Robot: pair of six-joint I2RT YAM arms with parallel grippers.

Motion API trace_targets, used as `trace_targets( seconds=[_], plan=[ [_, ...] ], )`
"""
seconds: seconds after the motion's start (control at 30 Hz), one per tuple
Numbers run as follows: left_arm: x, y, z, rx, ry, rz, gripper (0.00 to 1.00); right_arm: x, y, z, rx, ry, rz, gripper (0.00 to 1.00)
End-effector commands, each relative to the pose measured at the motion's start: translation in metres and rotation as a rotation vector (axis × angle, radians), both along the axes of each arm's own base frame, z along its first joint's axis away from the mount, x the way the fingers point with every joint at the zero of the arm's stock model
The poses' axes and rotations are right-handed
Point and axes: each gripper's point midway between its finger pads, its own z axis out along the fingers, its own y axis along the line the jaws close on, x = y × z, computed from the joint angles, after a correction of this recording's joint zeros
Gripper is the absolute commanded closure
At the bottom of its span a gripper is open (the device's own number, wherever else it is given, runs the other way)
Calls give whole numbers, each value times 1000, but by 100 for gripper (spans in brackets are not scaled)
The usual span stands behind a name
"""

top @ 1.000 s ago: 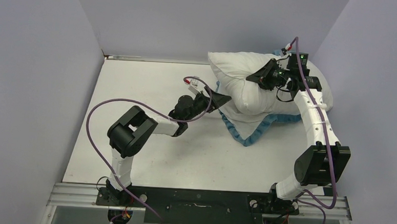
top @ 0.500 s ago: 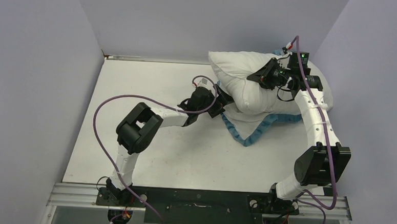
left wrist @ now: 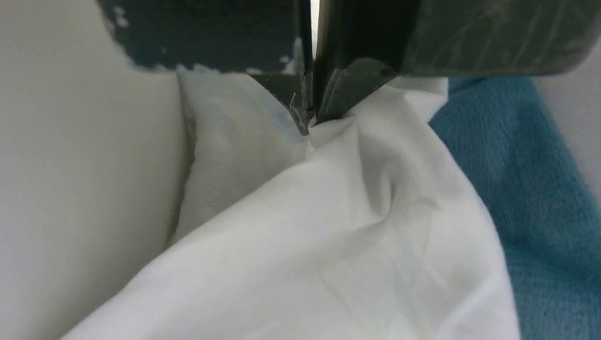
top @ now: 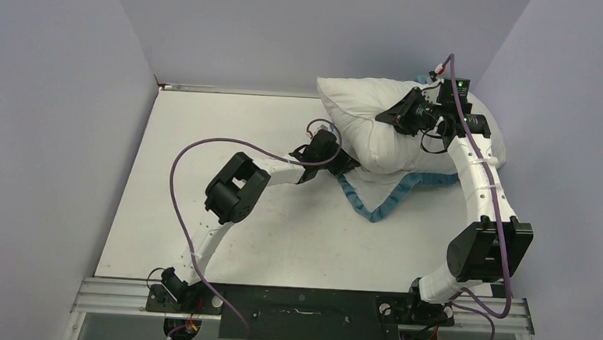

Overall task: Put the pillow into the pillowcase
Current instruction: Stuff the pillow into the pillowcase.

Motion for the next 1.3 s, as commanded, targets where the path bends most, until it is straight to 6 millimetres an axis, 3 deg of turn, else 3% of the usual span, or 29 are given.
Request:
trace_targets(
  seconds=[0.0, 0.23, 0.33, 0.37, 0.43, 0.77, 0.9, 1.03, 1.27],
  plan=[
    [13, -15, 49, -172, -173, -4, 100, 9, -15, 40, -33, -134, -65, 95],
    [11, 15, 126, -356, -526, 57, 100, 6, -16, 36, -39, -126, -66, 95],
    [-4, 39, 173, -500, -734, 111, 100, 5, -16, 36, -43, -127, -66, 95],
    [-12, 48, 187, -537, -817, 119, 100, 8, -26, 35, -46, -125, -88, 95],
    [-24, 58, 196, -564, -876, 116, 100, 7, -27, 34, -48, -122, -91, 95],
    [-39, 56, 141, -350, -612, 26, 98, 7, -29, 33, -48, -121, -94, 95],
    [-36, 55, 112, -263, -476, 23, 57, 7, -29, 33, -52, -120, -95, 95],
    [-35, 58, 84, -168, -341, 47, 36, 8, -31, 35, -62, -123, -102, 95],
    [-29, 45, 54, -80, -204, 20, 30, 9, -32, 38, -64, -131, -106, 95]
  ],
)
